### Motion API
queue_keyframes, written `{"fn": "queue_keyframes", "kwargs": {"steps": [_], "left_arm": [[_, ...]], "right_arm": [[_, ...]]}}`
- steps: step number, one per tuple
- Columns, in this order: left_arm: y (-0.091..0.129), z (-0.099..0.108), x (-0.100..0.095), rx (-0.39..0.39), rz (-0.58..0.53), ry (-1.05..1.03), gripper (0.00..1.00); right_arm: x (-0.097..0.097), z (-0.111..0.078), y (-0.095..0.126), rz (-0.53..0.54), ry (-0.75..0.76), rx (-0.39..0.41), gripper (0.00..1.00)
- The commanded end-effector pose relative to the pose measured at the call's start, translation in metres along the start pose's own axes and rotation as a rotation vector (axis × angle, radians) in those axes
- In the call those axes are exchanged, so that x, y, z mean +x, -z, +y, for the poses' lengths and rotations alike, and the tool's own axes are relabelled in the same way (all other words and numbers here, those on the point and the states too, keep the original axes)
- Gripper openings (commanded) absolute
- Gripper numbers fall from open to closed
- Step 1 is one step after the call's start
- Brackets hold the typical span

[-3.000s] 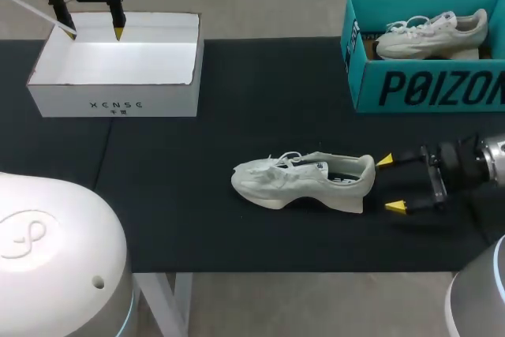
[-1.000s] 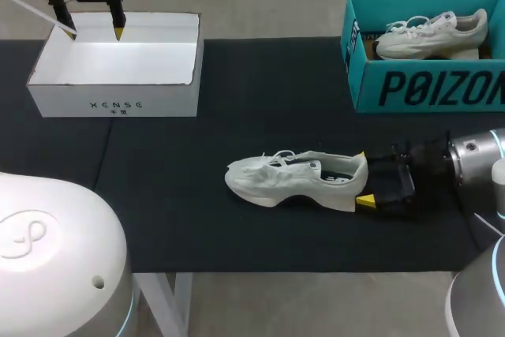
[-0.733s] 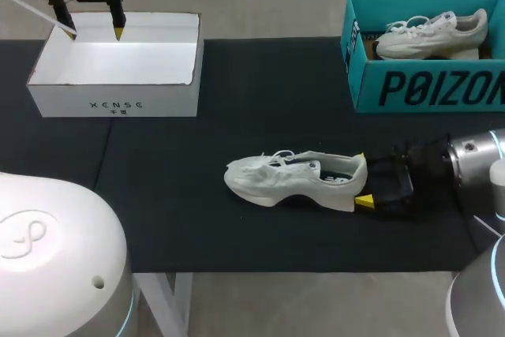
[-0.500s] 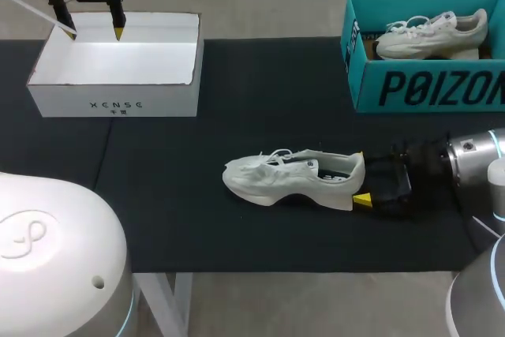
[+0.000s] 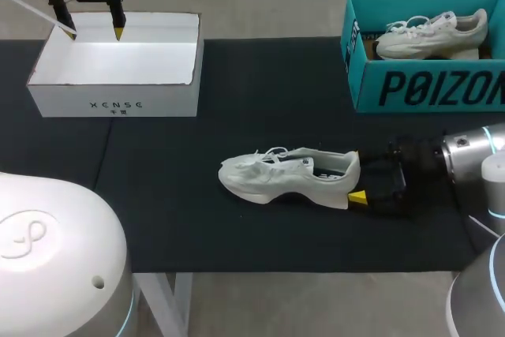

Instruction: Take the shoe out of the shoebox, open the shoe tongue, remove and reinsert the insole, then place the shoe into the shoebox

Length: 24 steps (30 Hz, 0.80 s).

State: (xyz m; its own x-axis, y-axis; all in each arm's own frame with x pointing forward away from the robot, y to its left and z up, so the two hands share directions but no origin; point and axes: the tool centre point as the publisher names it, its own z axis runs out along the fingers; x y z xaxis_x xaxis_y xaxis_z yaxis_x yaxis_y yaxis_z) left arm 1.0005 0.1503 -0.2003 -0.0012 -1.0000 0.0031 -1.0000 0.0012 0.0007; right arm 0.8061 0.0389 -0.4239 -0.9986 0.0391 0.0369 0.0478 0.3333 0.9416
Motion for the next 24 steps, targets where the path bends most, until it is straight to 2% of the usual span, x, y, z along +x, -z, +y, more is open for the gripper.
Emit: {"fn": "queue_keyframes", "kwargs": {"steps": [1, 24], "left_arm": [[0.0002, -0.0001, 0.0003, -0.001, -0.001, 0.001, 1.0], [0.0002, -0.0001, 0.0003, -0.001, -0.001, 0.001, 1.0]], "right_arm": [[0.0006, -0.0001, -0.0018, 0.002, -0.003, 0.004, 1.0], [0.0009, -0.0034, -0.0016, -0.003, -0.025, -0.008, 1.0]]}}
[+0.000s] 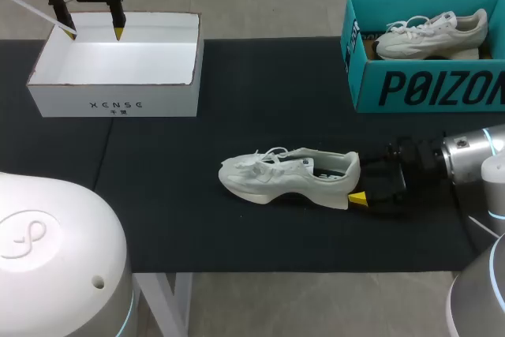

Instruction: Take the shoe out of the shoebox, open the shoe tongue, remove and reinsert the insole, then place the shoe into the shoebox

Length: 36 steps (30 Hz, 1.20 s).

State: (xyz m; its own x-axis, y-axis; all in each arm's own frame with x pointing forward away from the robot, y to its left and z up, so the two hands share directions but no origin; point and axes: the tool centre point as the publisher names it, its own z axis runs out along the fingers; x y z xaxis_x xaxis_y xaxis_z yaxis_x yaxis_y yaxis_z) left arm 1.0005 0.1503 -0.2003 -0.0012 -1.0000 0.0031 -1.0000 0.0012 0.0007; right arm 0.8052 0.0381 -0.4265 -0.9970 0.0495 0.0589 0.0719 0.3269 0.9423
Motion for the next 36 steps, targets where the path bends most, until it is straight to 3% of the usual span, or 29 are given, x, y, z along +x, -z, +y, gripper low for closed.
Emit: {"fn": "queue_keyframes", "kwargs": {"steps": [1, 25, 26, 27, 36], "left_arm": [[0.0, 0.0, 0.0, -0.001, -0.001, 0.001, 1.0], [0.0, 0.0, 0.0, -0.001, -0.001, 0.001, 1.0], [0.0, 0.0, 0.0, -0.001, -0.001, 0.001, 1.0], [0.0, 0.0, 0.0, -0.001, -0.001, 0.001, 1.0], [0.0, 0.0, 0.0, -0.001, -0.001, 0.001, 1.0]], "right_arm": [[0.001, 0.0, -0.001, 0.0, -0.002, -0.003, 1.0], [0.004, -0.003, -0.02, 0.009, -0.029, -0.002, 1.0], [0.004, -0.003, -0.02, 0.009, -0.029, -0.002, 0.44], [0.005, -0.004, -0.021, 0.011, -0.021, -0.007, 0.0], [0.006, -0.004, -0.022, 0.008, -0.022, -0.007, 0.0]]}}
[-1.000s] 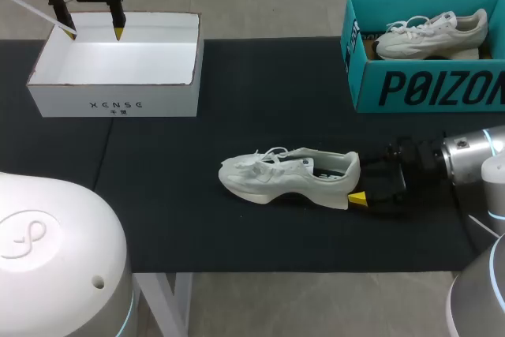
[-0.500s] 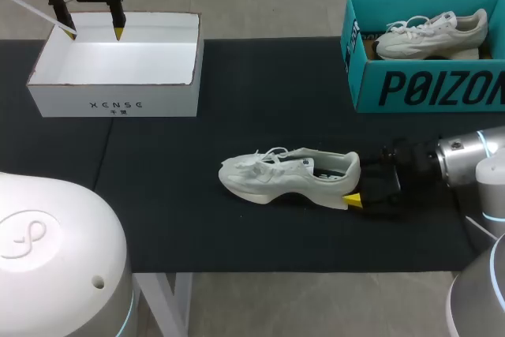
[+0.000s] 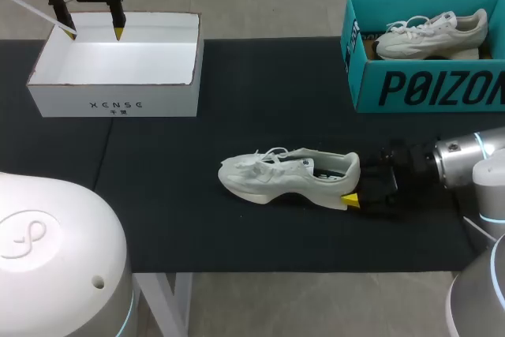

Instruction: Take the shoe out of the shoebox, open the shoe tongue, remove and reinsert the insole, then place the shoe into the shoebox

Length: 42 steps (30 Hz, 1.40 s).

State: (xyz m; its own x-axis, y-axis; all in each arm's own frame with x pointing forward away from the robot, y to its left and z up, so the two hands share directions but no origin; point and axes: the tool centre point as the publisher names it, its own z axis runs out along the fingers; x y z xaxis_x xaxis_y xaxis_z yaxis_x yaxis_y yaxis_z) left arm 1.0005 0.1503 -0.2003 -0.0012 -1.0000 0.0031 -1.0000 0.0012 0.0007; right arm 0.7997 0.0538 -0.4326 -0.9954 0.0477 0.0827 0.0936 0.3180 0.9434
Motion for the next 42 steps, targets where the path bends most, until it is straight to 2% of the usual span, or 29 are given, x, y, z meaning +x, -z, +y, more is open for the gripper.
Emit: {"fn": "queue_keyframes", "kwargs": {"steps": [1, 10, 14, 18, 25, 31, 34, 36, 42], "left_arm": [[0.0, 0.0, 0.0, -0.001, -0.001, 0.001, 1.0], [0.0, 0.0, 0.0, -0.001, -0.001, 0.001, 1.0], [-0.004, 0.003, 0.055, -0.034, -0.026, -0.016, 1.0], [-0.009, 0.019, 0.111, -0.06, -0.031, -0.026, 1.0], [-0.027, 0.062, 0.199, -0.109, -0.022, -0.021, 1.0], [-0.037, 0.105, 0.259, -0.118, -0.002, -0.05, 1.0], [-0.04, 0.126, 0.279, -0.123, -0.016, -0.065, 1.0], [-0.04, 0.135, 0.286, -0.114, -0.03, -0.087, 1.0], [-0.04, 0.135, 0.286, -0.114, -0.03, -0.087, 1.0]], "right_arm": [[0.0, -0.003, -0.006, -0.002, 0.0, 0.002, 0.0], [0.0, -0.003, -0.006, -0.002, 0.0, 0.002, 0.0], [0.0, -0.003, -0.006, -0.002, 0.0, 0.002, 0.0], [0.0, -0.003, -0.006, -0.002, 0.0, 0.002, 0.0], [0.0, -0.003, -0.006, -0.002, 0.0, 0.002, 0.0], [0.0, -0.003, -0.006, -0.002, 0.0, 0.002, 0.0], [0.0, -0.003, -0.006, -0.002, 0.0, 0.002, 0.0], [0.0, -0.003, -0.006, -0.002, 0.0, 0.002, 0.0], [0.0, -0.003, -0.006, -0.002, 0.0, 0.002, 0.0]]}}
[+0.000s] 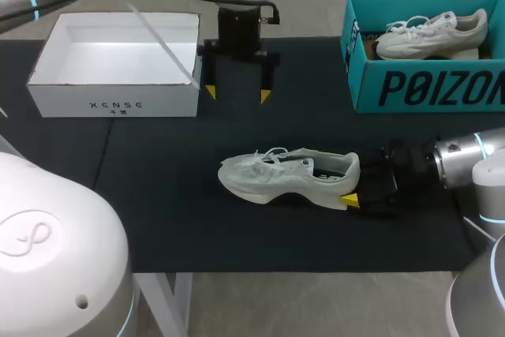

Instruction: Take the shoe out of the shoebox, open the shoe tongue, remove and reinsert the insole, then place the shoe into the shoebox

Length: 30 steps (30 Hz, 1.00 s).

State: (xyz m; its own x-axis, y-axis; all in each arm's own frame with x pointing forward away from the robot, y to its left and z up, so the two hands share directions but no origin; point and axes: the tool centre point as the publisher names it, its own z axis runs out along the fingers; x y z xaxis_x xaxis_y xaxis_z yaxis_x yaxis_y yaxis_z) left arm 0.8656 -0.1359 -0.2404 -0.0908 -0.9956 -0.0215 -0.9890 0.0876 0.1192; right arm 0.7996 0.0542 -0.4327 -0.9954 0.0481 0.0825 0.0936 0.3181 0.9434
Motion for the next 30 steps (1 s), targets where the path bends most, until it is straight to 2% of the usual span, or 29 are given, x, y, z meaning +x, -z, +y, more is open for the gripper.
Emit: {"fn": "queue_keyframes", "kwargs": {"steps": [1, 13, 17, 21, 25, 30], "left_arm": [[0.001, 0.001, 0.0, 0.004, 0.0, 0.001, 1.0], [0.001, 0.001, 0.0, 0.004, 0.0, 0.001, 1.0], [-0.006, 0.025, 0.032, 0.02, -0.019, -0.033, 1.0], [-0.019, 0.049, 0.055, 0.022, -0.056, -0.058, 1.0], [-0.031, 0.069, 0.068, 0.024, -0.063, -0.058, 1.0], [-0.05, 0.079, 0.086, 0.008, -0.059, -0.069, 1.0]], "right_arm": [[0.0, -0.003, -0.005, -0.001, 0.0, 0.002, 0.0], [0.0, -0.003, -0.005, -0.001, 0.0, 0.002, 0.0], [0.0, -0.003, -0.005, -0.001, 0.0, 0.002, 0.0], [0.0, -0.003, -0.005, -0.001, 0.0, 0.002, 0.0], [0.0, -0.003, -0.005, -0.001, 0.0, 0.002, 0.0], [0.0, -0.003, -0.005, -0.001, 0.0, 0.002, 0.0]]}}
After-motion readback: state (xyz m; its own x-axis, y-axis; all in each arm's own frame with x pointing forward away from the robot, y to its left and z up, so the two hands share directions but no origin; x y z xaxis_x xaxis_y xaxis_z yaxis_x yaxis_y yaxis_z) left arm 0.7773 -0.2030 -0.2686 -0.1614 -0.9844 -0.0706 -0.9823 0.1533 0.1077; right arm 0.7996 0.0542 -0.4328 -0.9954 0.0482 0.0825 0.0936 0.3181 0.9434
